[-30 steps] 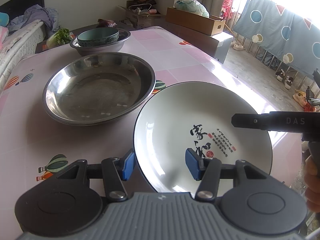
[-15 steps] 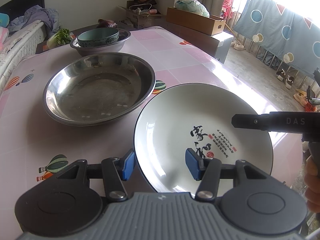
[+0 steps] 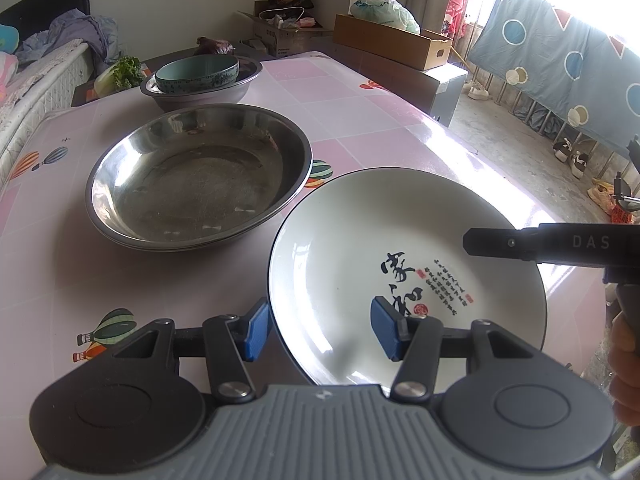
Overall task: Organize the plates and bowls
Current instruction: 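Keep carrying the white plate with both grippers toward the stainless plates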
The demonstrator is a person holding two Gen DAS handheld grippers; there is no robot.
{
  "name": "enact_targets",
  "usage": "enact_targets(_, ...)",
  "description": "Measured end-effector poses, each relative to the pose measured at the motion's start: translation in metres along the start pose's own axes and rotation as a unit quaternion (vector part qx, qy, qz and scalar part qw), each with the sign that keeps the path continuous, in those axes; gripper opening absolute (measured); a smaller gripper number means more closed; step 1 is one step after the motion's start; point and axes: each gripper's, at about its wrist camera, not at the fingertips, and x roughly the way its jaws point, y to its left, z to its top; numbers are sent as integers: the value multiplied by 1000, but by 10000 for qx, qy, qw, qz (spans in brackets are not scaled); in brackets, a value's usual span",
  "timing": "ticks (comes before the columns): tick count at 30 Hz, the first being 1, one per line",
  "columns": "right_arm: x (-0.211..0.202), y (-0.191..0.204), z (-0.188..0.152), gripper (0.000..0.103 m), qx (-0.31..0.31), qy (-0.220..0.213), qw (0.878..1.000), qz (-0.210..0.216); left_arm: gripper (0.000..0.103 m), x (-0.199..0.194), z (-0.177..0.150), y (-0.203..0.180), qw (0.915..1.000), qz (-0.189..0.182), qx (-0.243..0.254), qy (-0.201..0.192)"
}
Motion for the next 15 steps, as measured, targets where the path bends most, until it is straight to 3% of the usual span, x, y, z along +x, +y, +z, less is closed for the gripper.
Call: enact_targets(15,5,-1,-3,32,44,7,10000,46,54,-1,0,1,10000,43,-31,7)
